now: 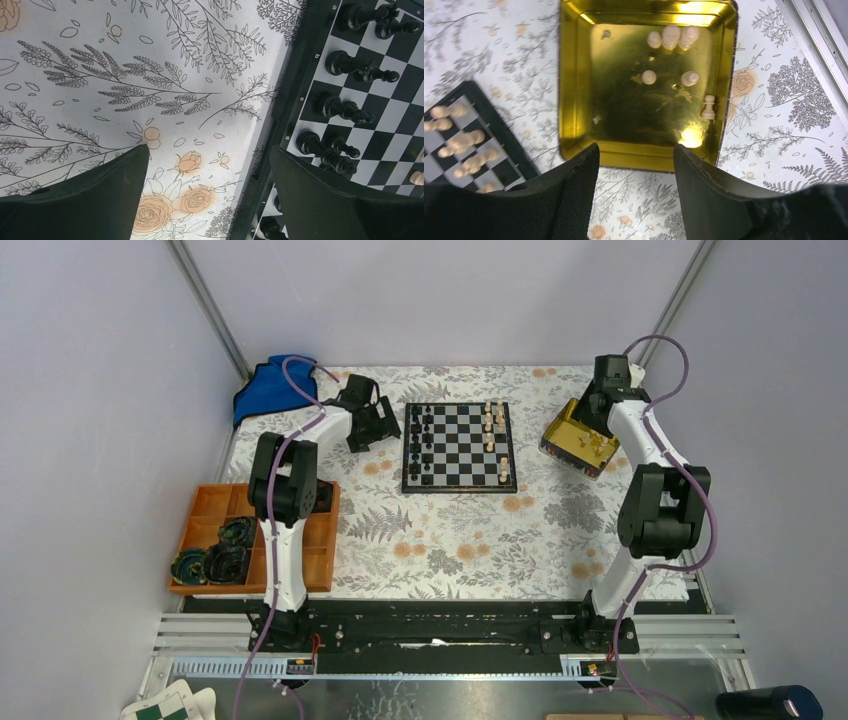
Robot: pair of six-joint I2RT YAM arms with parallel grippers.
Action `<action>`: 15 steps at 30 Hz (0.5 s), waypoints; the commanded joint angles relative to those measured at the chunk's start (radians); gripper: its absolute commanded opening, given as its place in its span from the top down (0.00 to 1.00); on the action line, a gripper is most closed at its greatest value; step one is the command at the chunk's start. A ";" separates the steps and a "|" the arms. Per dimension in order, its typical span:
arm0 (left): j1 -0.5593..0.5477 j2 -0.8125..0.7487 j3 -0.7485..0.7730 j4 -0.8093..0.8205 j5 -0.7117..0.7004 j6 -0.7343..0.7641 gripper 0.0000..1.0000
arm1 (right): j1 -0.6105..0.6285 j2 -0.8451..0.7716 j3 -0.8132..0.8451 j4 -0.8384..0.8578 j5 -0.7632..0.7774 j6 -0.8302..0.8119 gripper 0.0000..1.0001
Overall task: Set up the chess pieces on the board
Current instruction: Pick up the chess piece from the storage box.
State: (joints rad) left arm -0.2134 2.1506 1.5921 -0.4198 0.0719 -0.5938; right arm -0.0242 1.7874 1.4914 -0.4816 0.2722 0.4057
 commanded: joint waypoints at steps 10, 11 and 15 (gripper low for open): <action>-0.004 0.032 -0.011 -0.011 0.022 -0.003 0.01 | -0.079 0.181 0.062 0.066 -0.018 0.053 0.37; -0.004 0.032 -0.011 -0.011 0.023 -0.002 0.01 | -0.083 0.189 0.064 0.072 -0.022 0.051 0.37; -0.004 0.038 -0.009 -0.011 0.023 0.000 0.01 | -0.092 0.227 0.090 0.083 -0.036 0.038 0.38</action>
State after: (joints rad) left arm -0.2150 2.1506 1.5921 -0.4198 0.0723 -0.5934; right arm -0.1055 1.9926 1.5135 -0.4435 0.2501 0.4435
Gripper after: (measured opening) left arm 0.987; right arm 0.626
